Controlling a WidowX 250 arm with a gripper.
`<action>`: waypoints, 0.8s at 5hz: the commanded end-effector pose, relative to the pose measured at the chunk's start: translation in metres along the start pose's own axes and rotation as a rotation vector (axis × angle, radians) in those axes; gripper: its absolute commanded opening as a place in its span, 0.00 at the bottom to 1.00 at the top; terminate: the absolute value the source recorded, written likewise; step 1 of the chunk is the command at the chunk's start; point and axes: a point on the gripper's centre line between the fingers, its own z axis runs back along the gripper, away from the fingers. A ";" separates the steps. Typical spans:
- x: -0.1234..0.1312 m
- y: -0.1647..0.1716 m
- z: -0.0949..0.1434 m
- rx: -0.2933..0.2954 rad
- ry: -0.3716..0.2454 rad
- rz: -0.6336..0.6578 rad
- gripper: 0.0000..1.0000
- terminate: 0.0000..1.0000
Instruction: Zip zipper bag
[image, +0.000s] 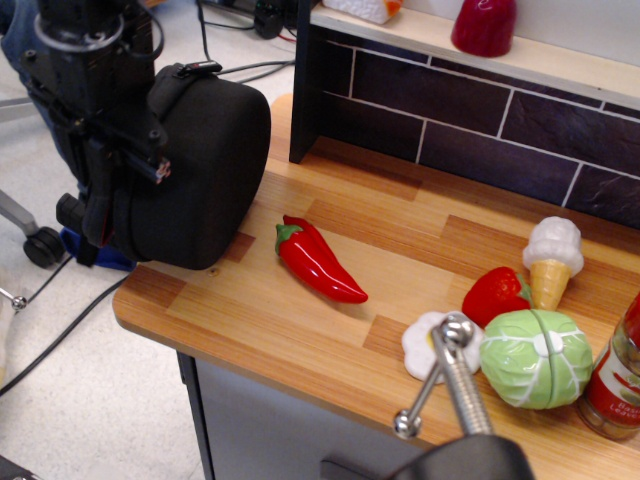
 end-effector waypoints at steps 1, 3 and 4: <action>-0.032 -0.015 -0.020 -0.079 0.070 -0.046 0.00 0.00; -0.024 -0.029 -0.060 -0.053 -0.008 0.003 0.00 0.00; -0.008 -0.035 -0.078 -0.047 -0.125 -0.030 0.00 0.00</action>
